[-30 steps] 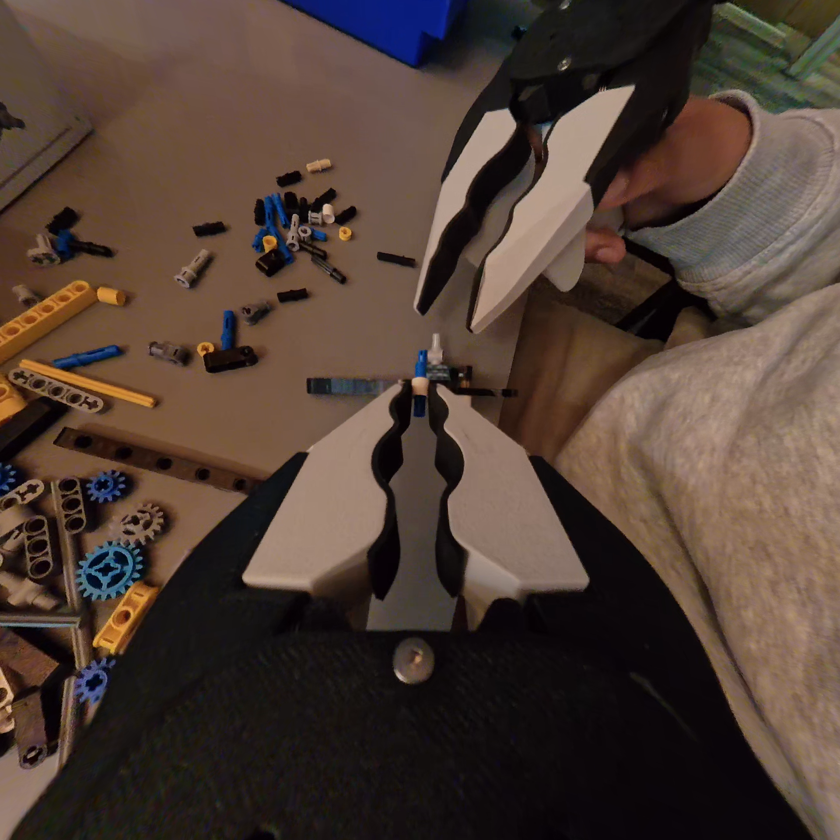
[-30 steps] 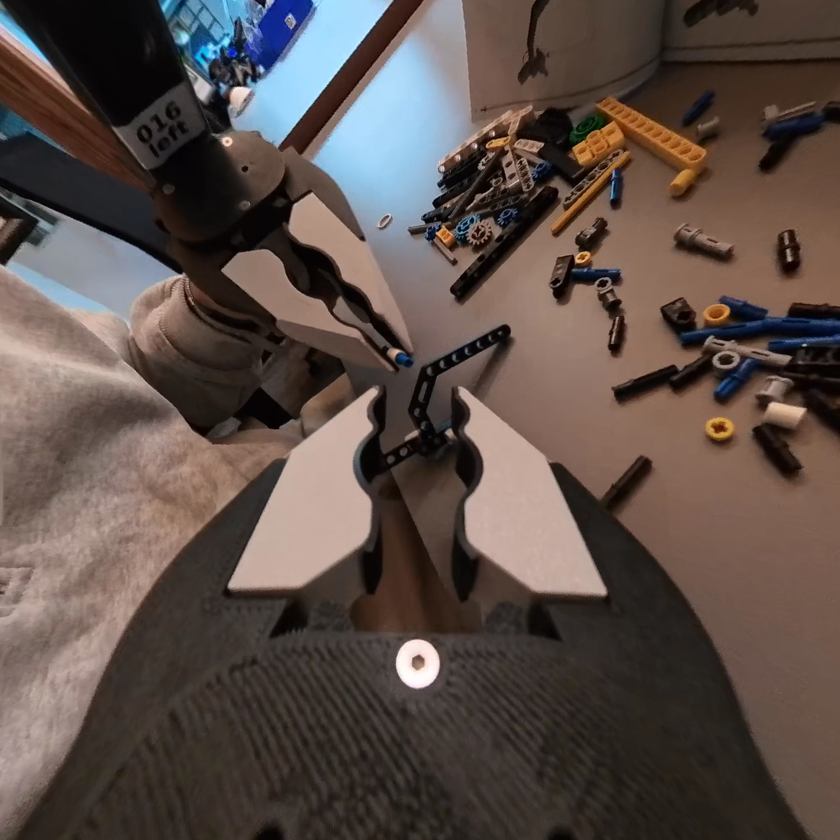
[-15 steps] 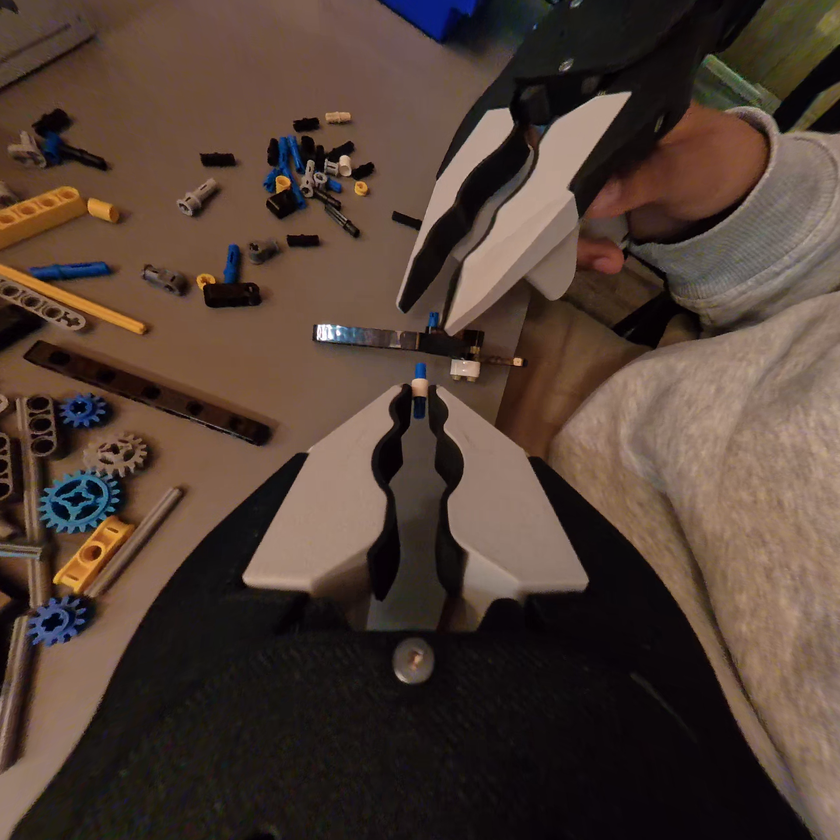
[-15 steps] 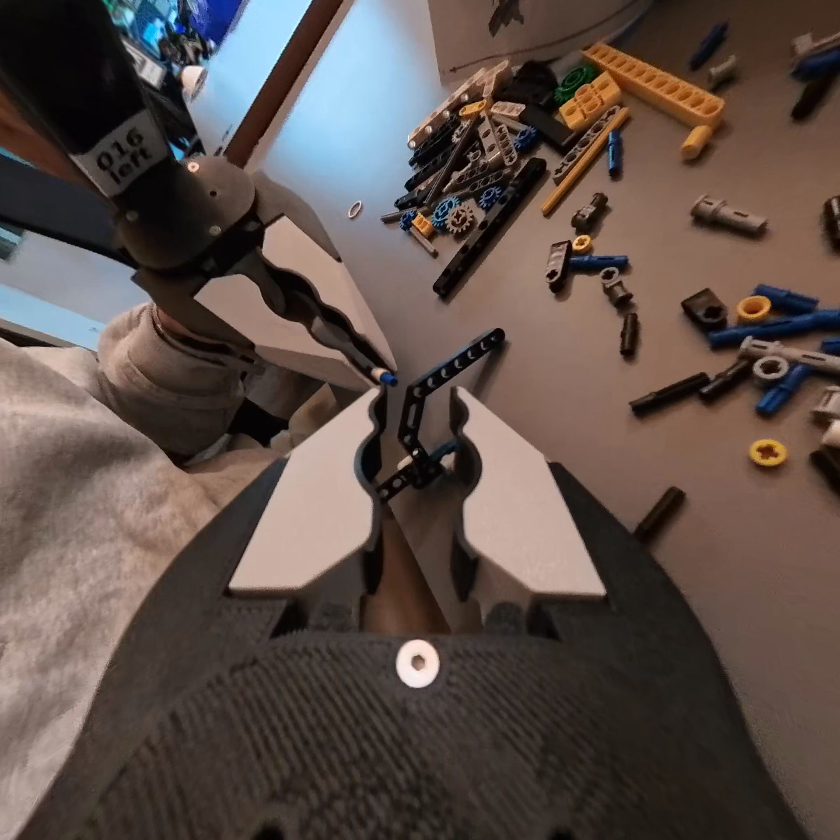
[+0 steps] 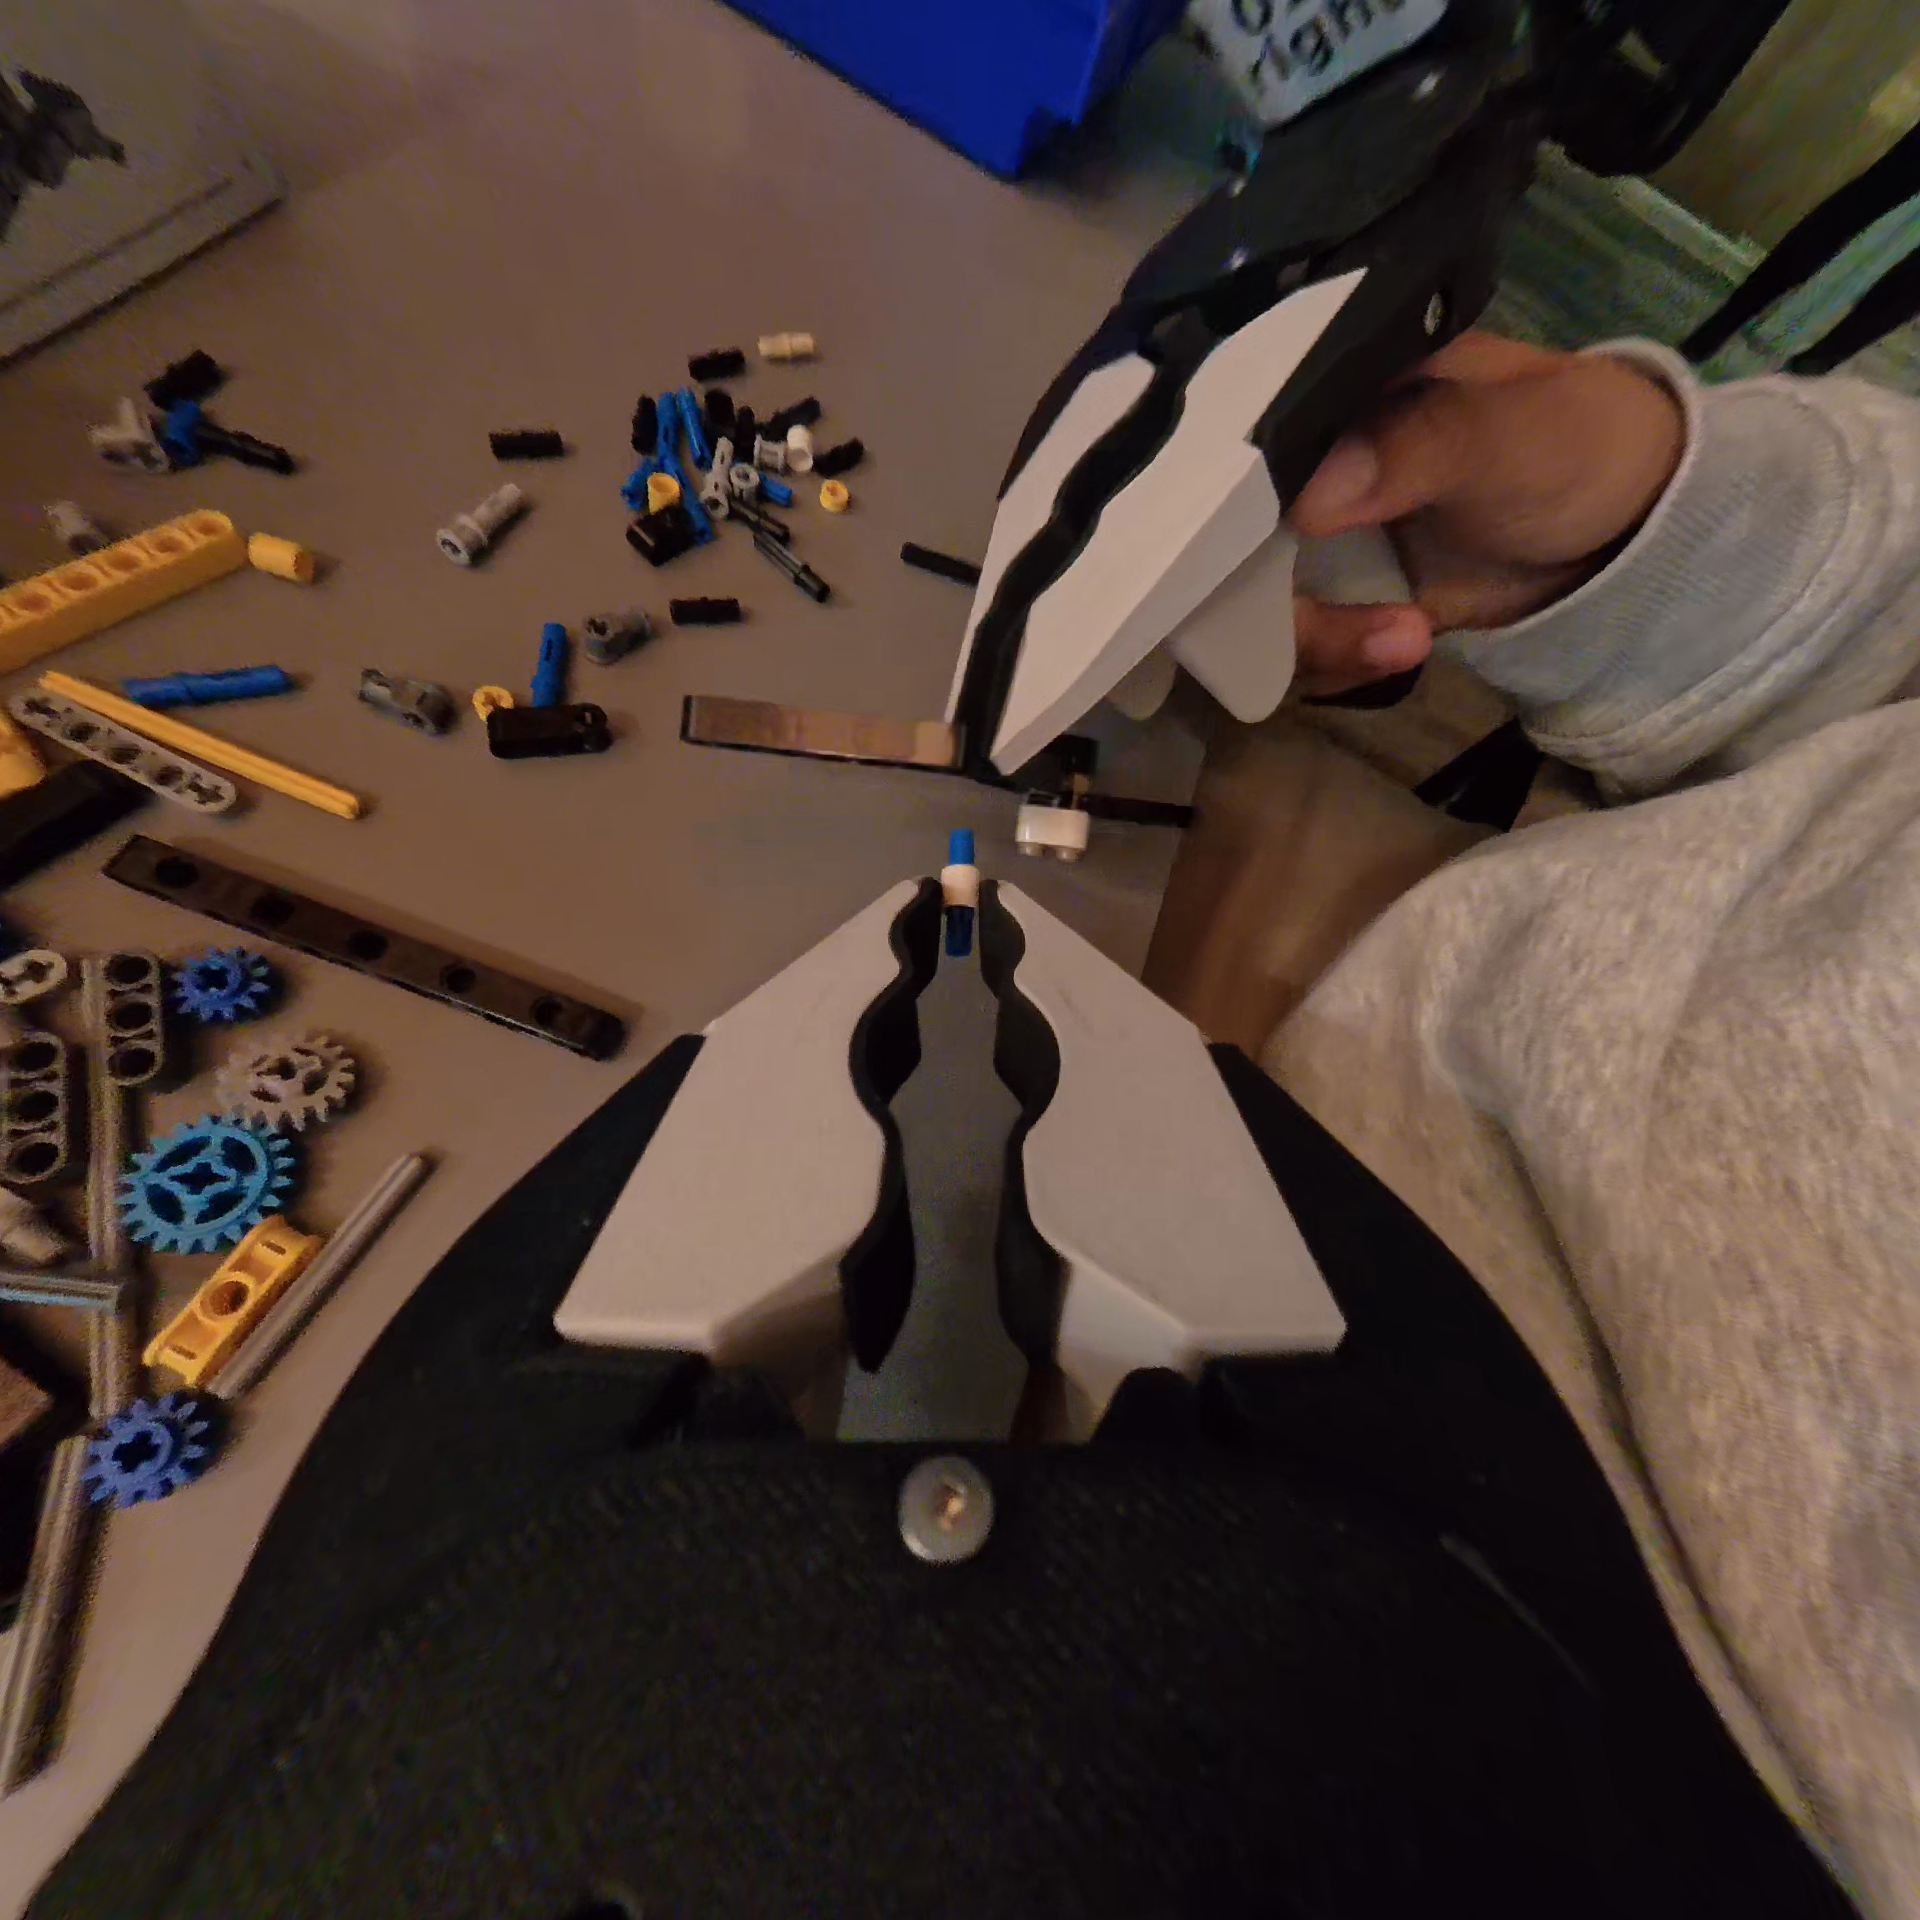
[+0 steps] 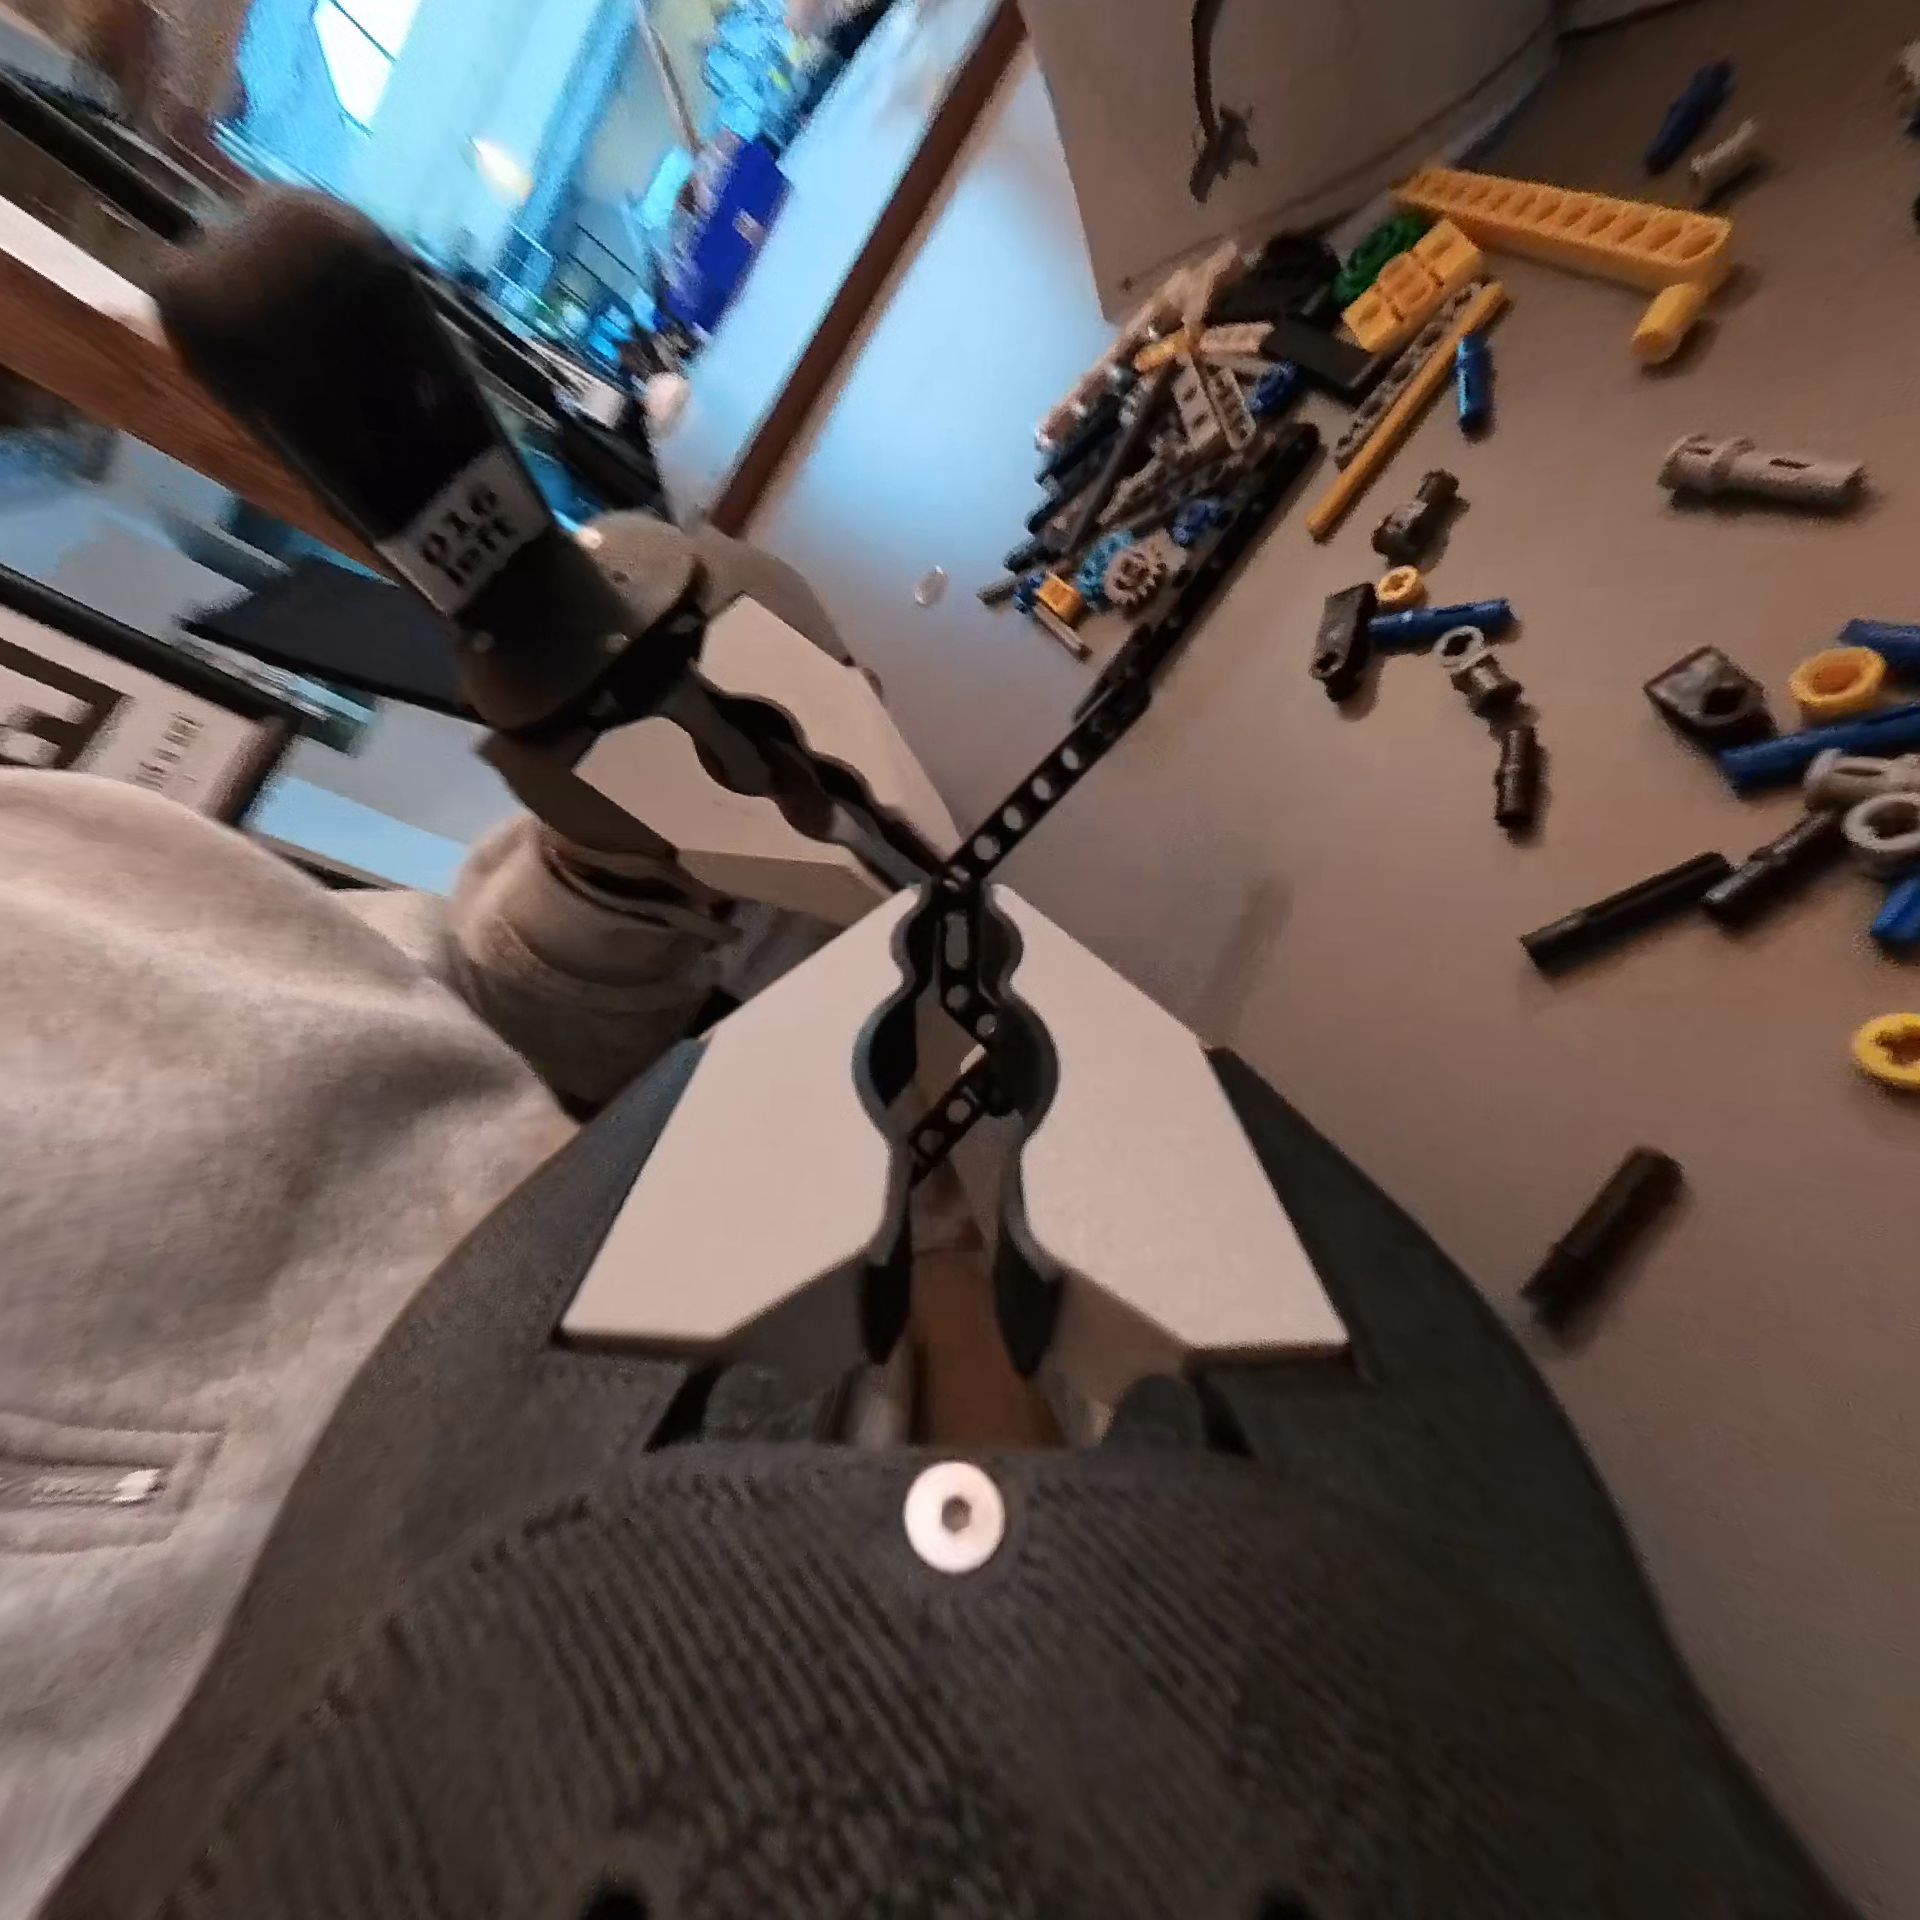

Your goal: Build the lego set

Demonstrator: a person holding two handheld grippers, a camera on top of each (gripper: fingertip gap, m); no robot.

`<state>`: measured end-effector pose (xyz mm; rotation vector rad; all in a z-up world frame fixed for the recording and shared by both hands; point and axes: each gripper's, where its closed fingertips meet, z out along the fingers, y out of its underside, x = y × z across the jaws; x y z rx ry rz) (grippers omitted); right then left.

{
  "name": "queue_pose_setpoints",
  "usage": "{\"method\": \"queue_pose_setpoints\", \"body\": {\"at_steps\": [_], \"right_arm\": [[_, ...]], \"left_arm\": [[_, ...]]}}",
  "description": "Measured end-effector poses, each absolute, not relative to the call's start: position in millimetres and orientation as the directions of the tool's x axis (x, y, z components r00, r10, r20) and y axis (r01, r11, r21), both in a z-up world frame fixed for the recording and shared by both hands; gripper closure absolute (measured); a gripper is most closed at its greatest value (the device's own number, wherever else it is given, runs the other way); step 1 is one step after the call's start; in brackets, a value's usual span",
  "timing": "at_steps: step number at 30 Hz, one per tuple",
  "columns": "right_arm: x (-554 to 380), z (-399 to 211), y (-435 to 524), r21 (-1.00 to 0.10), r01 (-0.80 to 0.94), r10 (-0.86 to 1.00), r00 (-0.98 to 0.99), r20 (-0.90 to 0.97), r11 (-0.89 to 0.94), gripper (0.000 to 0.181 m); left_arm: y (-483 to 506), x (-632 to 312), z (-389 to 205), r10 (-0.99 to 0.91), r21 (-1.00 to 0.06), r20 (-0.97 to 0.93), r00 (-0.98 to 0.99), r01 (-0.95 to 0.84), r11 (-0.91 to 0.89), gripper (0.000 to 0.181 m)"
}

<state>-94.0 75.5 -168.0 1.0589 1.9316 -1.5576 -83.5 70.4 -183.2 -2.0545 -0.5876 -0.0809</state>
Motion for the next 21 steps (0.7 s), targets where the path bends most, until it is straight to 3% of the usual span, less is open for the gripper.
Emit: {"method": "queue_pose_setpoints", "body": {"at_steps": [5,10,14,21], "right_arm": [[-88,-131,84,-0.471,0.878,-0.027,-0.475,-0.88,-0.085,0.178],[-86,-114,87,-0.424,0.898,-0.15,-0.438,-0.886,-0.116,0.178],[-82,-118,83,-0.447,0.89,-0.119,-0.456,-0.882,-0.092,0.177],[-79,-129,76,-0.597,0.802,0.066,-0.595,-0.801,-0.013,0.177]], "left_arm": [[73,-82,-162,0.365,-0.832,0.263,0.893,0.402,-0.383,0.177],[76,-77,-138,0.351,-0.865,0.275,0.895,0.389,-0.316,0.176],[78,-74,-132,0.343,-0.871,0.289,0.894,0.394,-0.292,0.177],[77,-76,-139,0.355,-0.86,0.309,0.882,0.418,-0.292,0.177]]}}
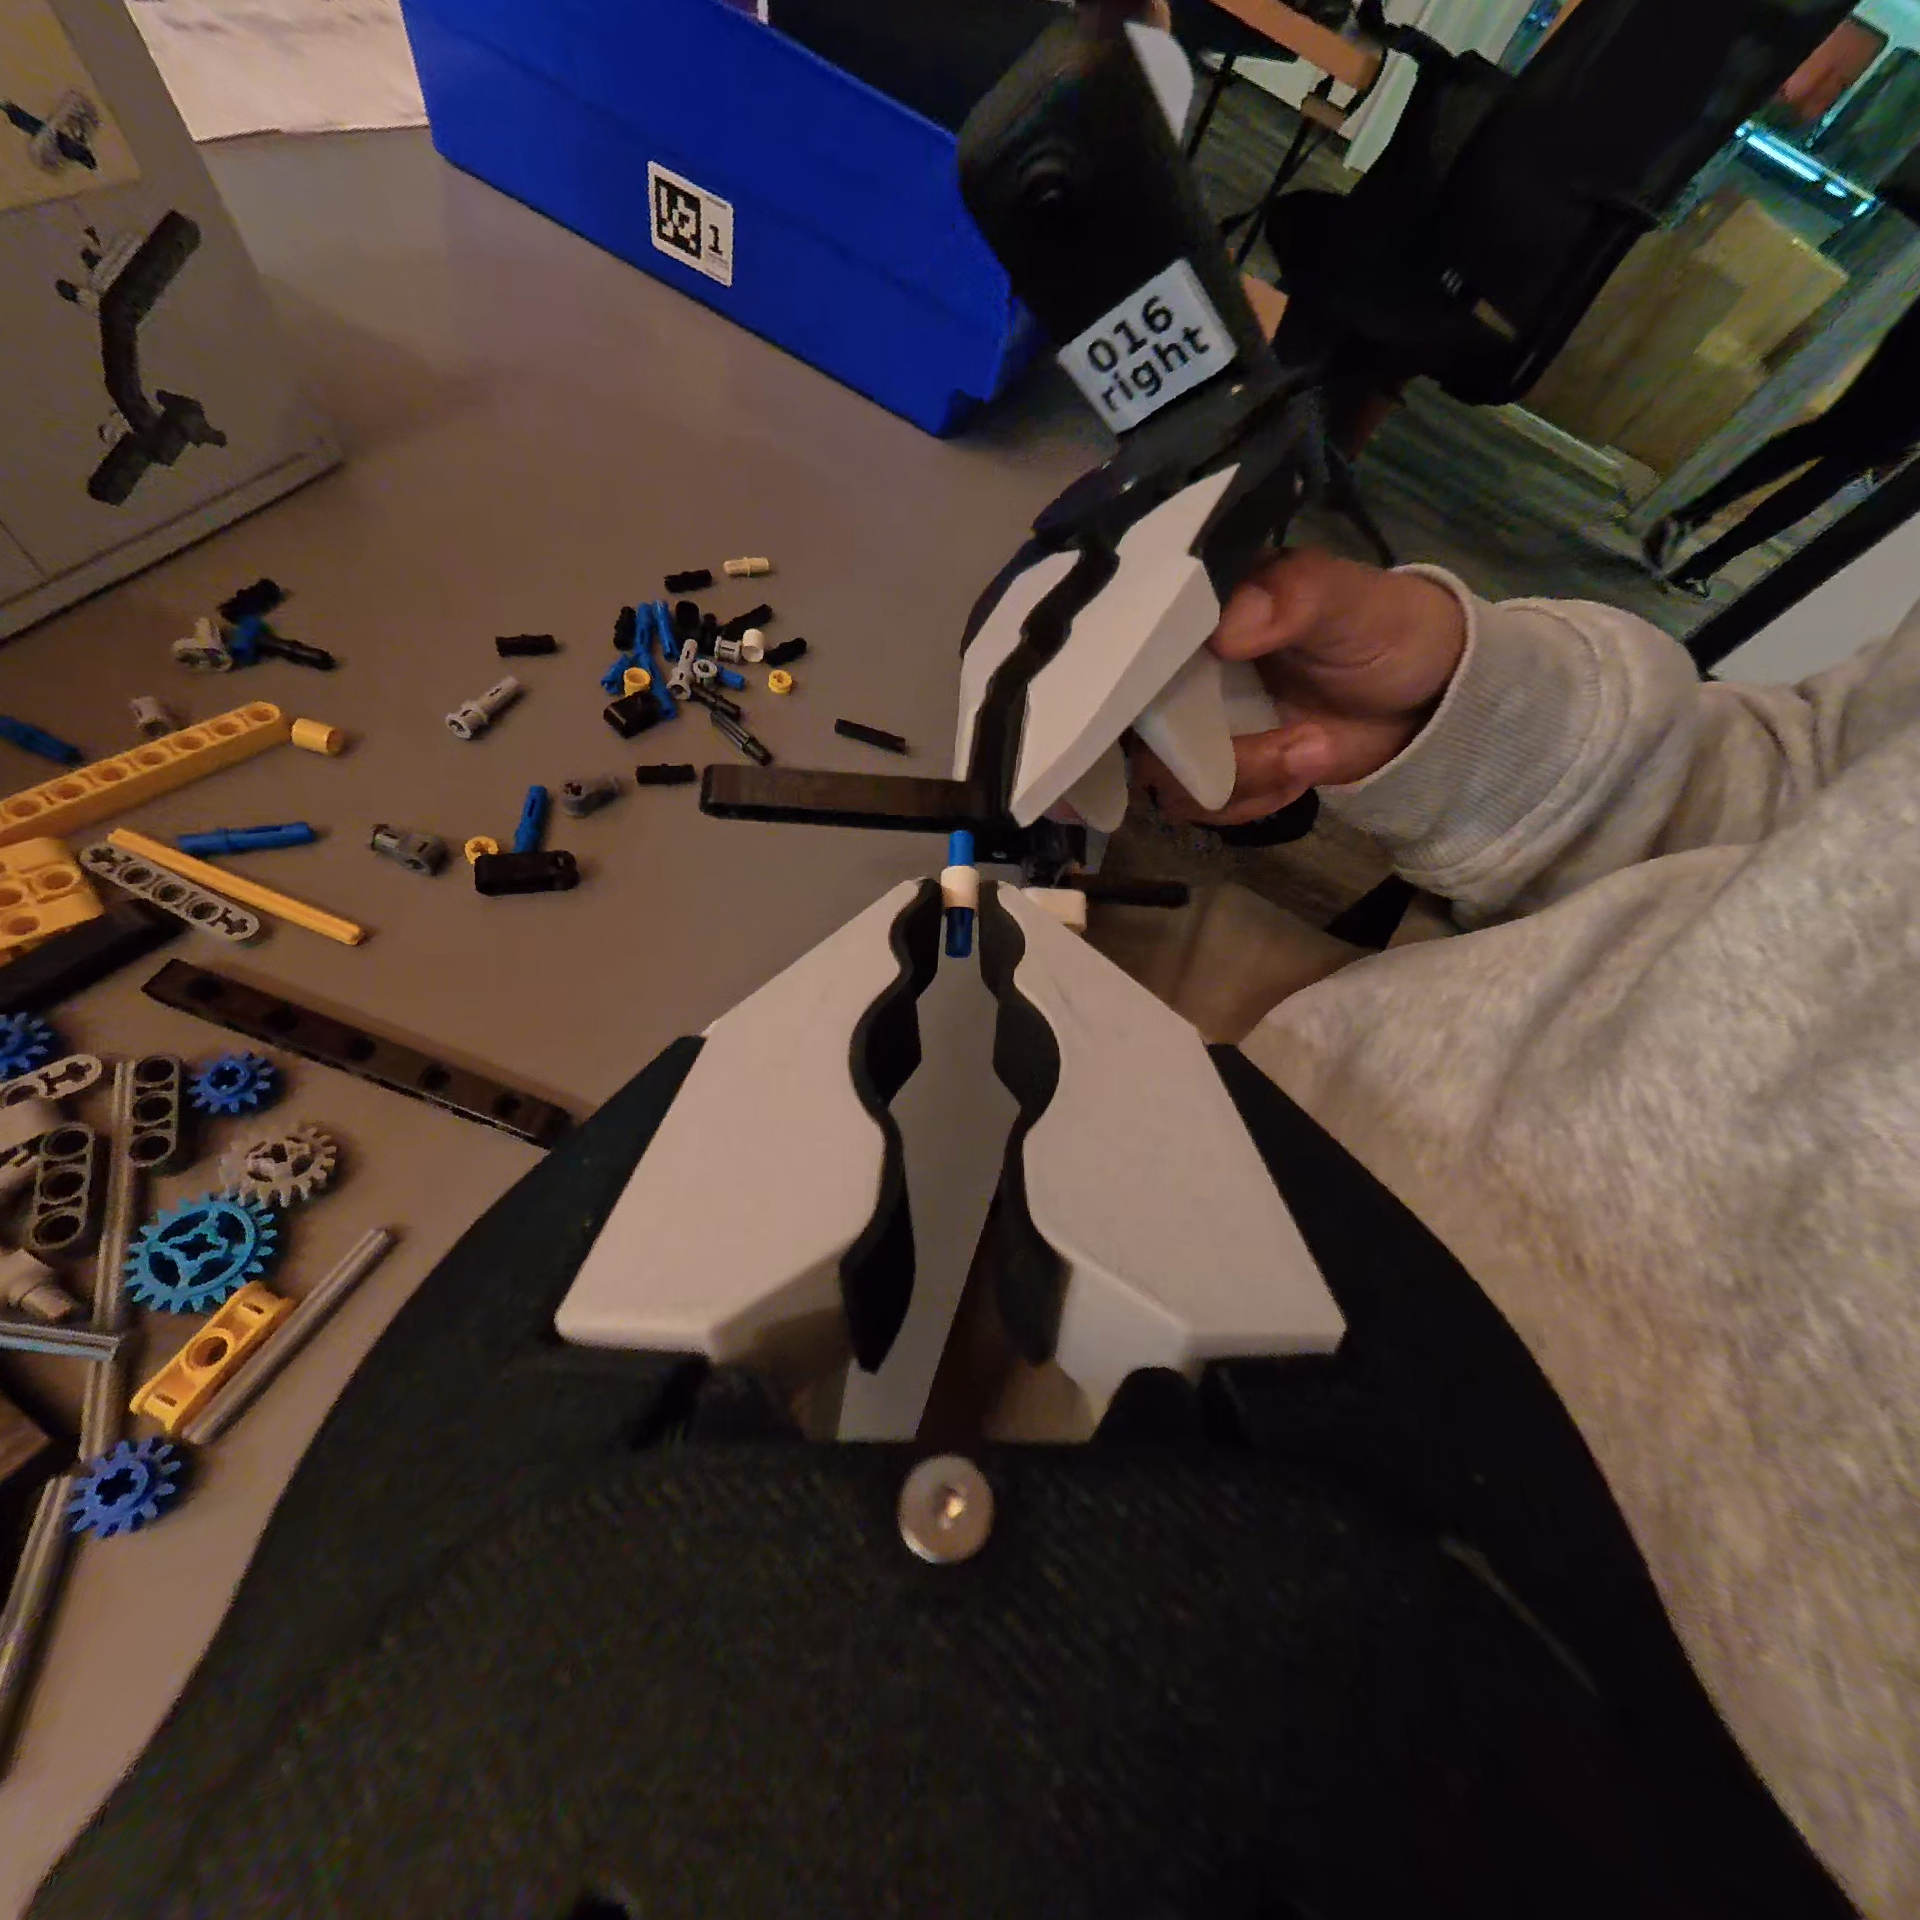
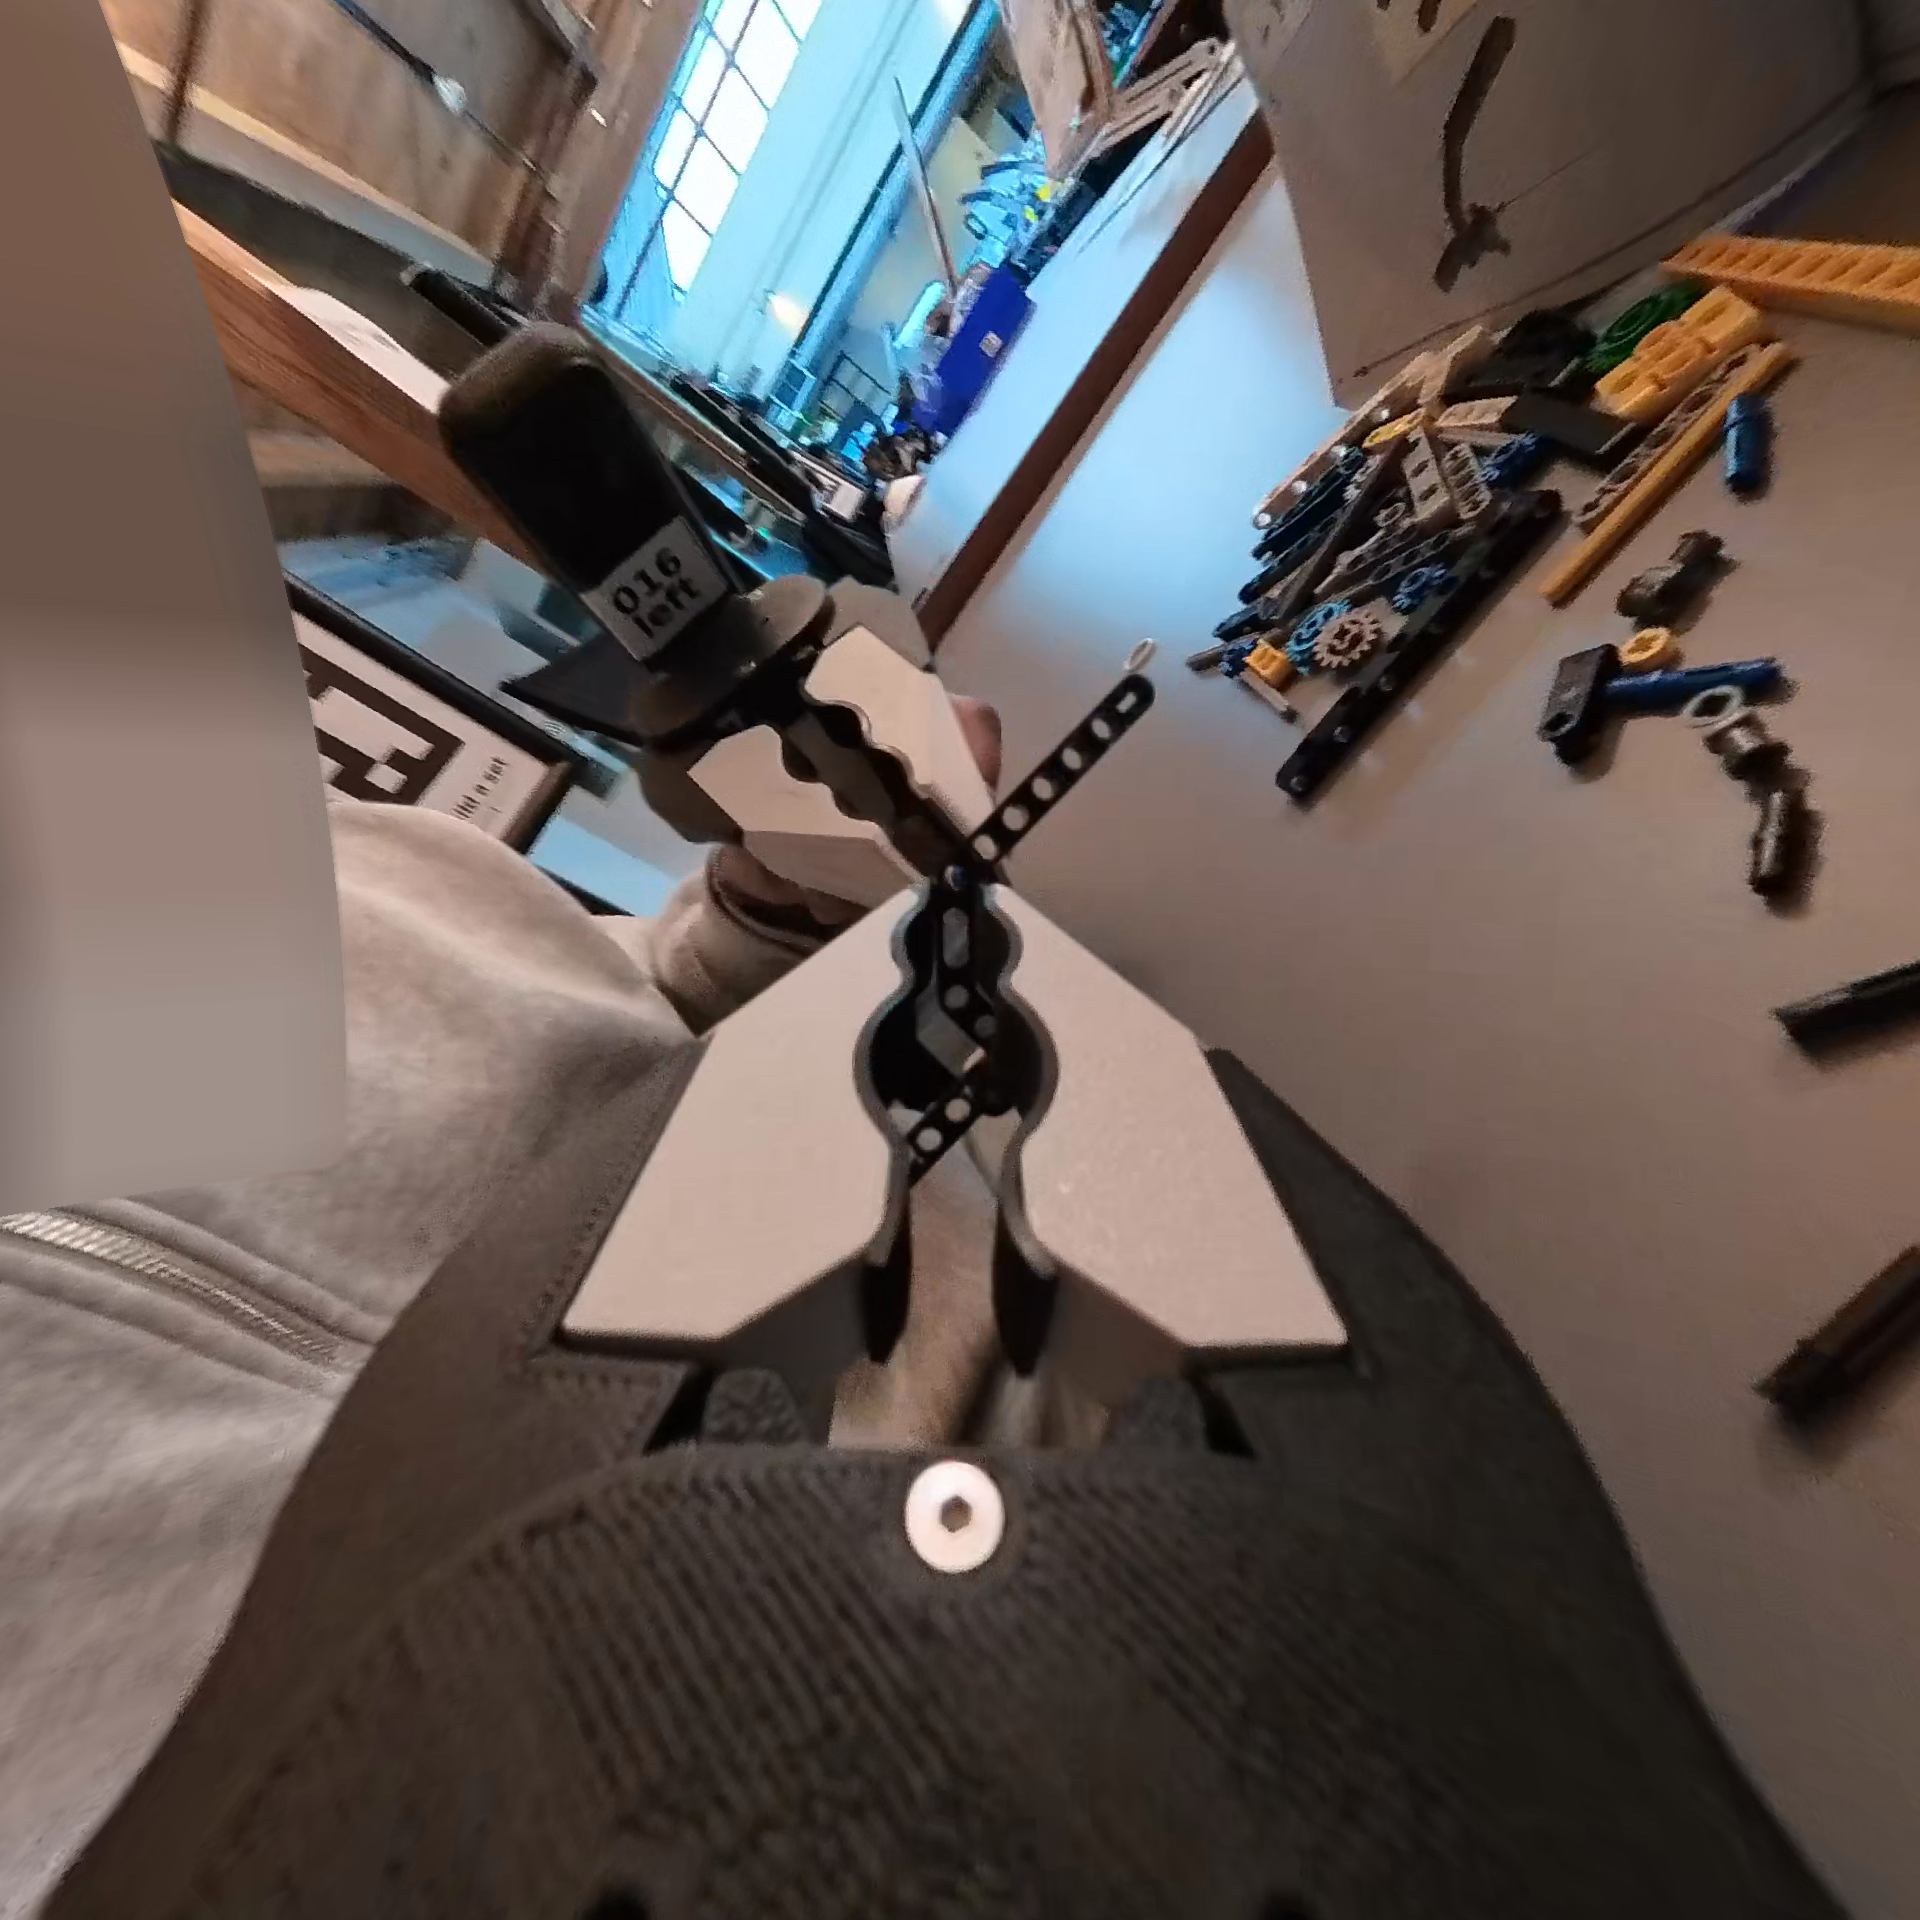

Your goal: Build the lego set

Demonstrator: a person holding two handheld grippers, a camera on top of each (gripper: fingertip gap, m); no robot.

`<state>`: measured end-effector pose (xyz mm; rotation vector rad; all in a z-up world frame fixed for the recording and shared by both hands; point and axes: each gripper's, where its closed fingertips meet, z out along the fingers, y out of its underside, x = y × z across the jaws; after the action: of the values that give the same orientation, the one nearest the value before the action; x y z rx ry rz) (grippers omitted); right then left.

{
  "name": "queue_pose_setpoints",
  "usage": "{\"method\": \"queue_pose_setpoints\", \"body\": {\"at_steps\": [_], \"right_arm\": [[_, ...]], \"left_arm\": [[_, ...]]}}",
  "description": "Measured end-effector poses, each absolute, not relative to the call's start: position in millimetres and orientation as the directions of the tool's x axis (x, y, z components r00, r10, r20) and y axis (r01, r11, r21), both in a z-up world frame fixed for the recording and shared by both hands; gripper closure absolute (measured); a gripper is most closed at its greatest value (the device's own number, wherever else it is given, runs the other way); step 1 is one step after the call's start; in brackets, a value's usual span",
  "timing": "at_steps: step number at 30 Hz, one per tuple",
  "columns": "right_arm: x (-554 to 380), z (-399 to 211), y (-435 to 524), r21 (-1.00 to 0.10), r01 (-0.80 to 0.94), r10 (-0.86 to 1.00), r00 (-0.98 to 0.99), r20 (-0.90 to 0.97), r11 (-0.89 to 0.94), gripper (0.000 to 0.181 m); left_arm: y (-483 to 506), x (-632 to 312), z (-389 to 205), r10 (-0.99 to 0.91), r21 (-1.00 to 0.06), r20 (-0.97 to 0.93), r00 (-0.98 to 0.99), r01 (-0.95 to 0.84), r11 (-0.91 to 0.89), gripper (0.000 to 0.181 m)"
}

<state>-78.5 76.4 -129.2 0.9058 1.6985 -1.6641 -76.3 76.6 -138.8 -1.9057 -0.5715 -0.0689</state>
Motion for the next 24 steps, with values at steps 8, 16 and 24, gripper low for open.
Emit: {"method": "queue_pose_setpoints", "body": {"at_steps": [8,16,24], "right_arm": [[-77.4,-135.5,76.4,-0.652,0.758,0.143,-0.649,-0.747,0.035,0.177],[-77.2,-135.3,78.1,-0.625,0.78,0.114,-0.623,-0.773,0.025,0.177],[-70.1,-131.7,79.7,-0.556,0.83,0.007,-0.557,-0.831,0.037,0.178]], "left_arm": [[78.5,-74.1,-146.0,0.359,-0.855,0.264,0.895,0.39,-0.343,0.177],[79.7,-75.2,-141.7,0.349,-0.874,0.257,0.901,0.371,-0.313,0.177],[82.2,-68.5,-137.6,0.291,-0.901,0.212,0.933,0.302,-0.311,0.177]]}}
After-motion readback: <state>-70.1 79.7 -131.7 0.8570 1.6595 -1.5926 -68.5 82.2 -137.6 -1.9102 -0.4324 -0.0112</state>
